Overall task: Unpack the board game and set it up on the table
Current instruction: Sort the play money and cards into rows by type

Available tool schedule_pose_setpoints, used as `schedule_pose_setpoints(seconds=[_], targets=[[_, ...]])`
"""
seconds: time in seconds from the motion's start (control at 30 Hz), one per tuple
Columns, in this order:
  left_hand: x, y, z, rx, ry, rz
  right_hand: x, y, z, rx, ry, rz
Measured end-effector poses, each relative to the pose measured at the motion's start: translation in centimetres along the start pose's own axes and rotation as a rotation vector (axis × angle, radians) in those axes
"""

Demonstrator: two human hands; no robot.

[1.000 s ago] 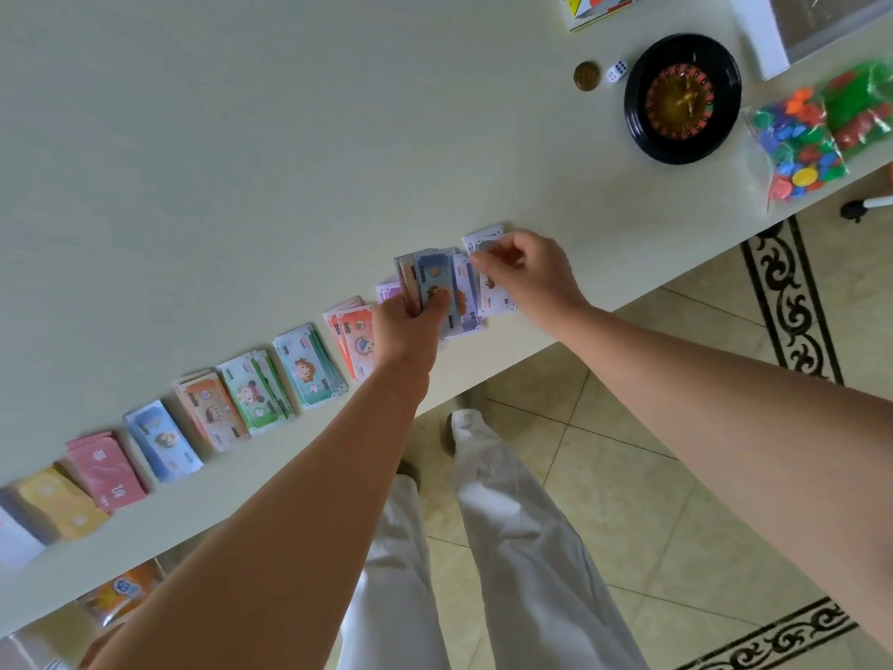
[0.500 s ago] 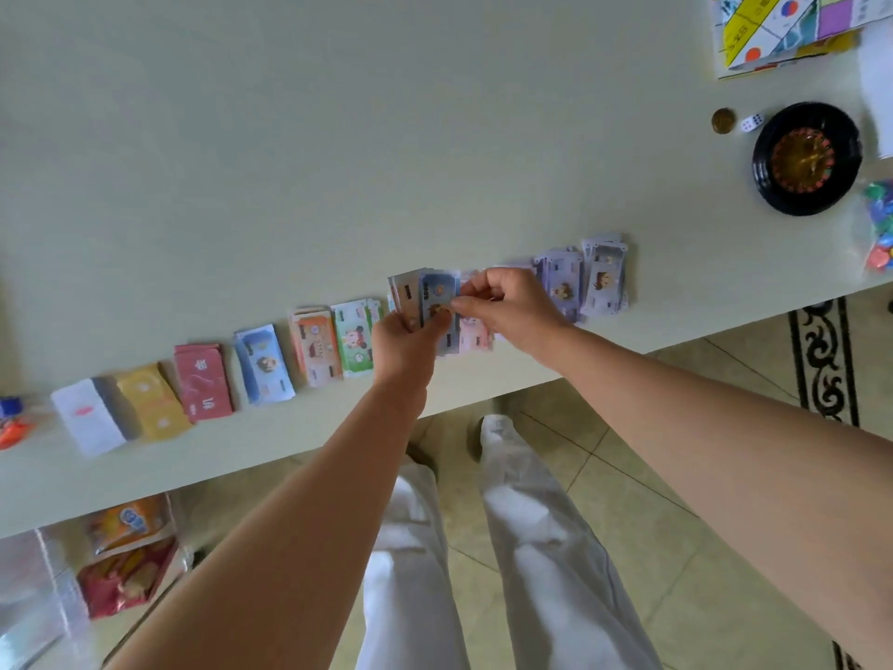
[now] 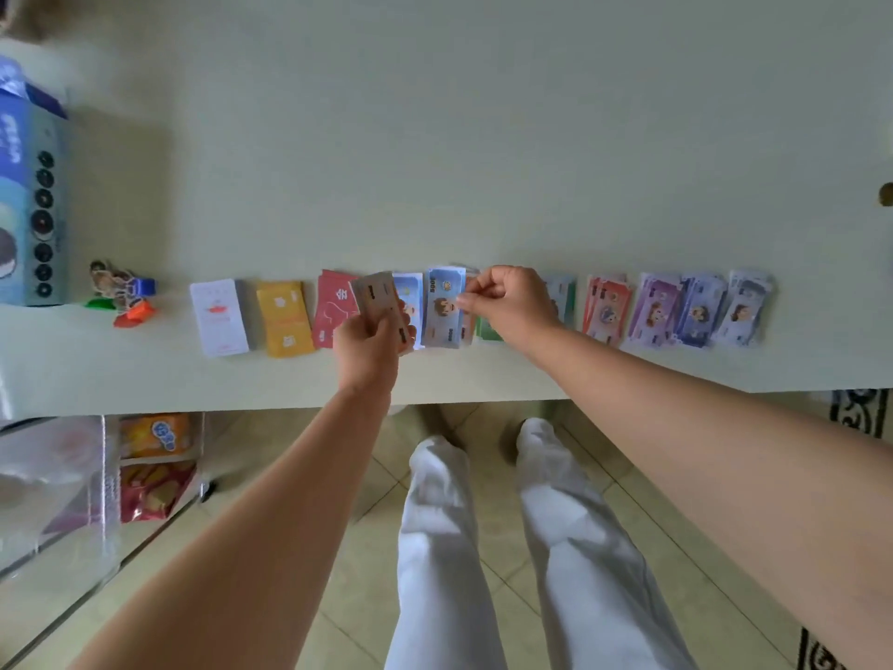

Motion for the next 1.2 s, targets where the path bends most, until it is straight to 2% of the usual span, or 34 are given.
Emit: schedule_pose_setpoints(seconds=[0.23,0.43,0.57,0.63,0.7,0.77,0.8,0.97,1.2], targets=[[-1.7,-4.6,-0.5,0.008,0.054,0.062,-1.5,4.1,-1.2,0.166,0.048,0.038],[-2.3,-4.6,-1.1,0.056,0.034,-0.002,-2.1,4.5,-1.9,0.390,0.070,0.170],[-2.4,-4.0,-0.9,0.093,0.039,-0.030,-2.0,4.5,-2.0,0.377,0.050,0.187],[-2.4,-3.4,-0.7,0.116,0.044,-0.055,-1.7,4.8,-2.1,0.203,0.016,0.116],[-2.1,-2.5,-0.5,0.140,0.038,-0.095,-1.0,5.8,-2.3,-0.002,-0.004,-0.058],[-1.7,-1.2,-0.5,0.130,0.026,-0.152,-0.2,6.2,-2.3,0.009,-0.030,-0.192],[-1.6,-0.6,-0.5,0.109,0.022,-0.177,0.0,6.0,-2.1,0.037,-0.040,-0.206],[-0.7,2.2,-0.9,0.086,-0.034,-0.258,0.3,2.5,0.1,0.089,0.001,-0.105],[-1.2,2.1,-1.3,-0.036,0.002,-0.122,0.0,-0.7,2.3,0.174,0.026,0.077]])
Point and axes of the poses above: each hand's wrist, its own x-axis away from the middle knuckle, its own y-axis out of the palm, z = x × y, the point moved 9 cm from there along -x, towards the middle knuckle, and after that the axes turned 8 degrees about -z, right-handed, at the moved point
